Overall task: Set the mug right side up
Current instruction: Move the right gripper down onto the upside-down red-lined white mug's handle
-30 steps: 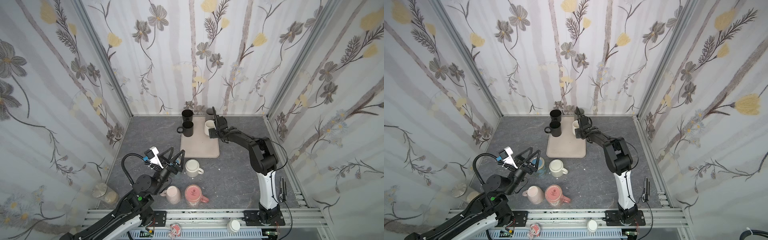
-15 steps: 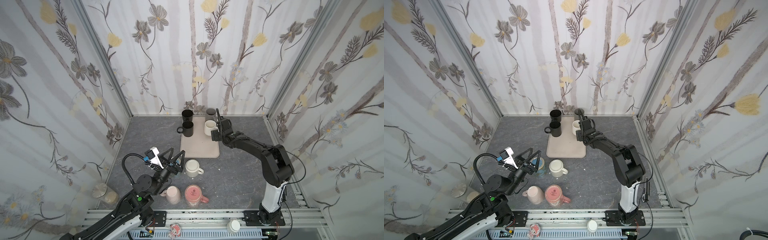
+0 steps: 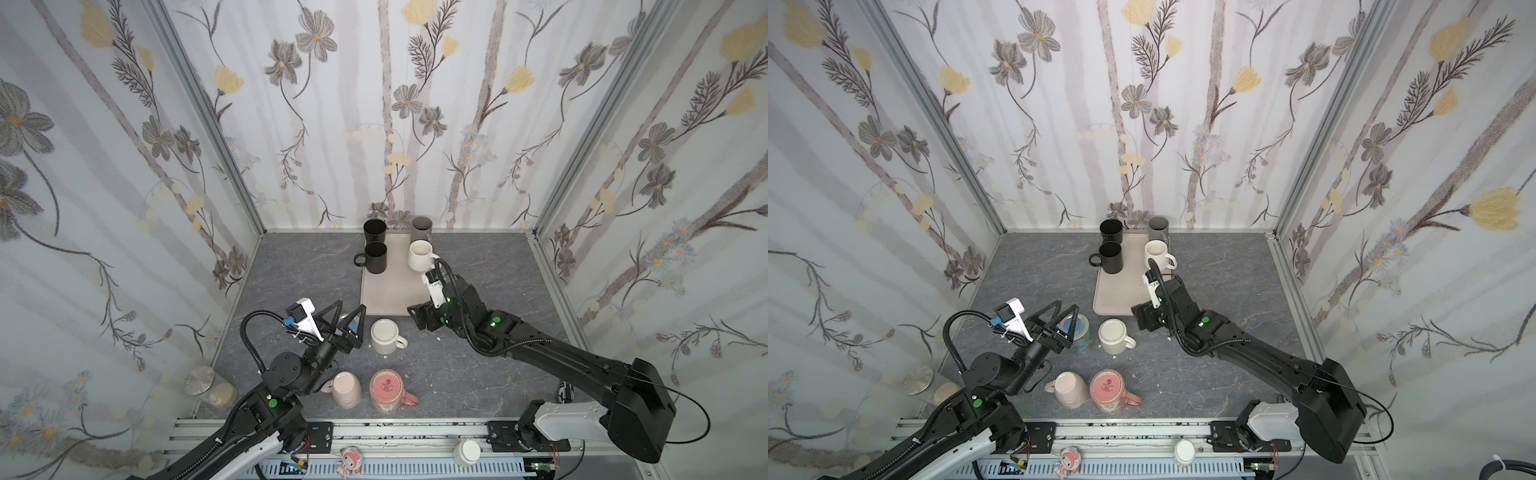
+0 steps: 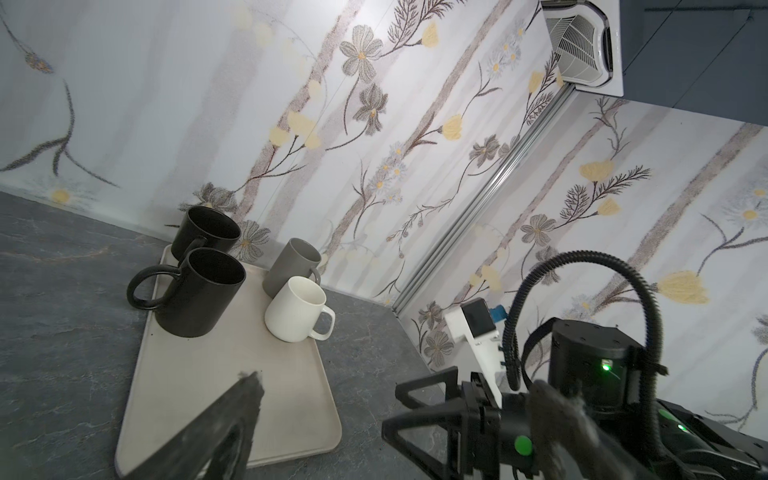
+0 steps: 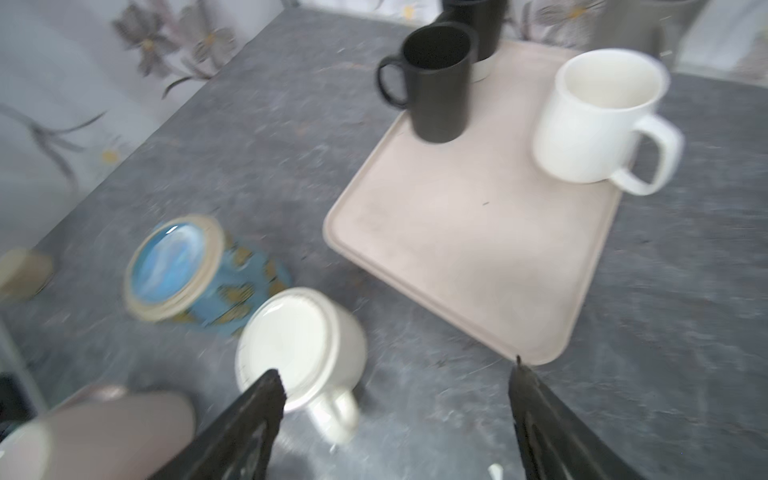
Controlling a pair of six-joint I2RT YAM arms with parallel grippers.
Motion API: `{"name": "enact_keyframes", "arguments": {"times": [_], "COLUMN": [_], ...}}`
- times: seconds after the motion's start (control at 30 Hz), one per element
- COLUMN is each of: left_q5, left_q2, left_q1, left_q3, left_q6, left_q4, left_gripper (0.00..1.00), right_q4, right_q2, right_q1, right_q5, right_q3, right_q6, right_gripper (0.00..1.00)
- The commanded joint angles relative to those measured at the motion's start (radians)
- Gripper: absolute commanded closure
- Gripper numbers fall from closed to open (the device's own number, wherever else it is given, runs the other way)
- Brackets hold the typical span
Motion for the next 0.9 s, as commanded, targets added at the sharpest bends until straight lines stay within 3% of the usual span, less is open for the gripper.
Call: {"name": "enact_keyframes", "arguments": {"times": [0.0,0.13,0.4,0.87], "left_q5": [-0.032,-0.04,-0.046,-0.051], "left_q2": [-0.023,-0.053,-0.098,-0.106], "left_q1": [0.0,0.0,0.0,0.001], "left_q3": [-0.012,-0.026,-0.034,-0.045], "left_q6": [-0.022,-0.039,-0.057,-0.069], "left_q4": [-0.024,-0.042,-0.079,-0.103], "left_gripper": [0.0,0.0,0.0,0.0], "right_q4": [-0.056,-0.073,-0.014,0.127], "right_q2": [-0.004,0.067,0.194,0.346], "right_q1": [0.093,0.161,0.147,0.112], "right_q5": [-0.106,-0.069,-0.035,-0.058], "right_q3": [-0.032,-0.061,-0.063,-0.008], "right_q6": [-0.007,-0.018,-0.068,-0.109], "right_gripper": [0.15,0.18,0.25,0.55]}}
